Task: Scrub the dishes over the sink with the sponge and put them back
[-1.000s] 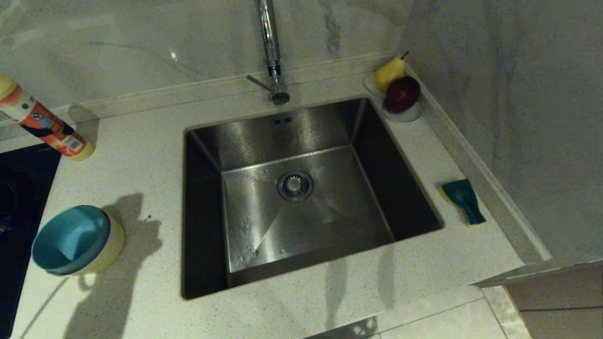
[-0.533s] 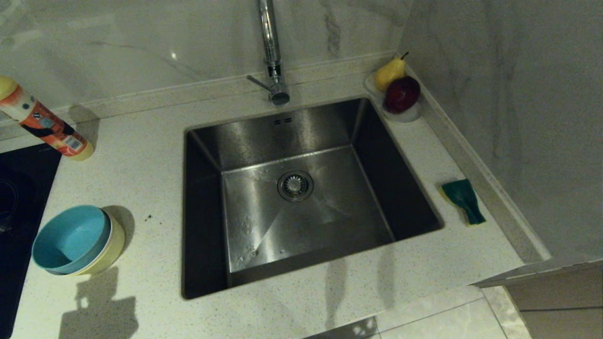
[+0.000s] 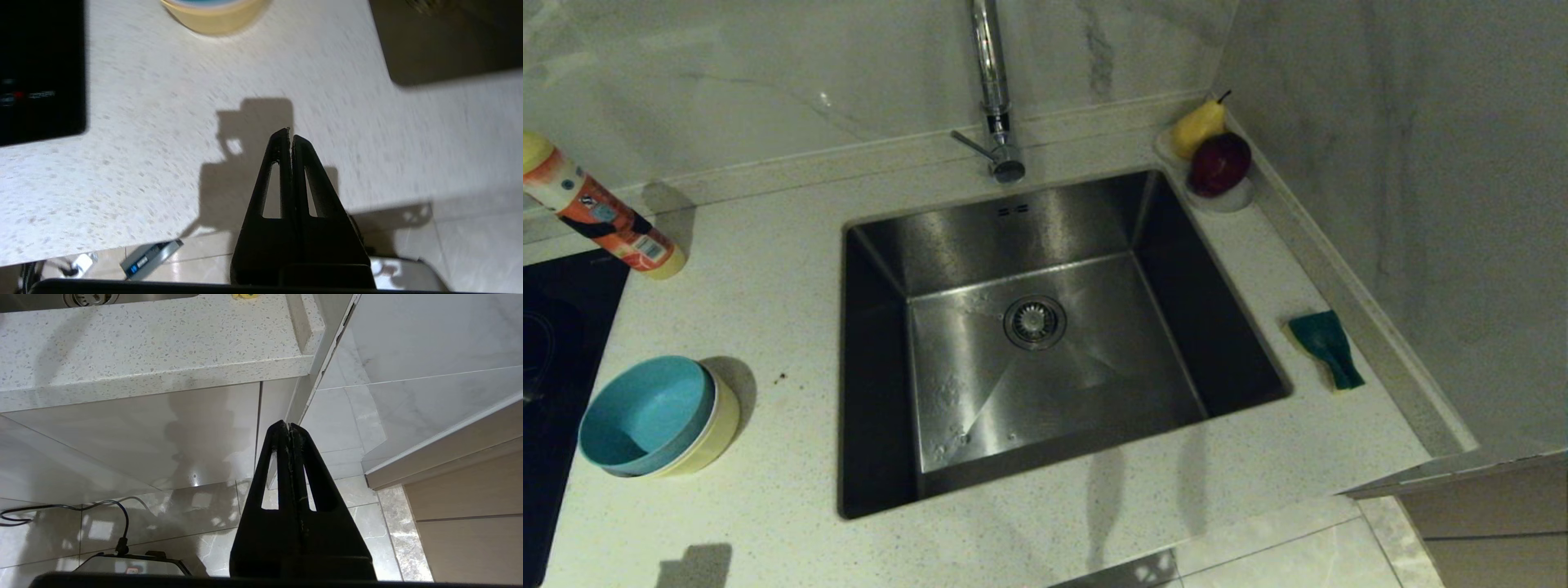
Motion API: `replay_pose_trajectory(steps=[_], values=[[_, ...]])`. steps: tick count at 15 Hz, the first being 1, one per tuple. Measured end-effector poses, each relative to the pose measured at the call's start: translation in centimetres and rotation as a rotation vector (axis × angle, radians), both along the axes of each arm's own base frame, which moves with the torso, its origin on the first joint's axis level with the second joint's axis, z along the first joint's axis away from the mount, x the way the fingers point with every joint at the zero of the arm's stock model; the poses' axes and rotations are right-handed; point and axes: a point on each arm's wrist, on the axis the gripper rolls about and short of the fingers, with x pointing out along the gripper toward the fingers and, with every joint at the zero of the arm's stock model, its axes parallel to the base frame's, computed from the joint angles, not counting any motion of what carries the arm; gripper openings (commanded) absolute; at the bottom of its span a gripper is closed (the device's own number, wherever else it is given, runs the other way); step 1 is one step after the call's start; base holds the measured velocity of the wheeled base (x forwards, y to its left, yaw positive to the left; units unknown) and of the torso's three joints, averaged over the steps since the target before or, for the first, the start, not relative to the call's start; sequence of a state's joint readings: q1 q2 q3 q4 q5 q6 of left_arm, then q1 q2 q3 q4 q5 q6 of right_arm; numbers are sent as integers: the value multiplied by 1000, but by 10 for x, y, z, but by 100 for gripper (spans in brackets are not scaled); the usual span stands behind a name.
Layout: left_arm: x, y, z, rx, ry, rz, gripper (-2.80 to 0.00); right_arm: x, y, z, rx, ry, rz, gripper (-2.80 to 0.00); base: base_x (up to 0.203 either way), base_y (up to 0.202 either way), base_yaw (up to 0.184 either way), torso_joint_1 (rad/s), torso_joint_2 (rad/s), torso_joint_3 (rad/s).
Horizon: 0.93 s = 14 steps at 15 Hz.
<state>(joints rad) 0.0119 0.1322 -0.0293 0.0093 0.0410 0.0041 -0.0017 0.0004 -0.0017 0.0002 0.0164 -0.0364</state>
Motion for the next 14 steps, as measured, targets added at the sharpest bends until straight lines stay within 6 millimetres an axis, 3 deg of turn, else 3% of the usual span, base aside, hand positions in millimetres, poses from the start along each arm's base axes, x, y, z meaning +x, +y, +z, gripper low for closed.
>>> replay_pose_trajectory(steps=[5,14], values=[[-8,-1,-9,23,-91,-49,-280,0,0,0,0,0,0,-280,0,0,0,0,0,0],[-9,-1,-10,22,-106,-49,-280,0,0,0,0,0,0,-280,0,0,0,0,0,0]])
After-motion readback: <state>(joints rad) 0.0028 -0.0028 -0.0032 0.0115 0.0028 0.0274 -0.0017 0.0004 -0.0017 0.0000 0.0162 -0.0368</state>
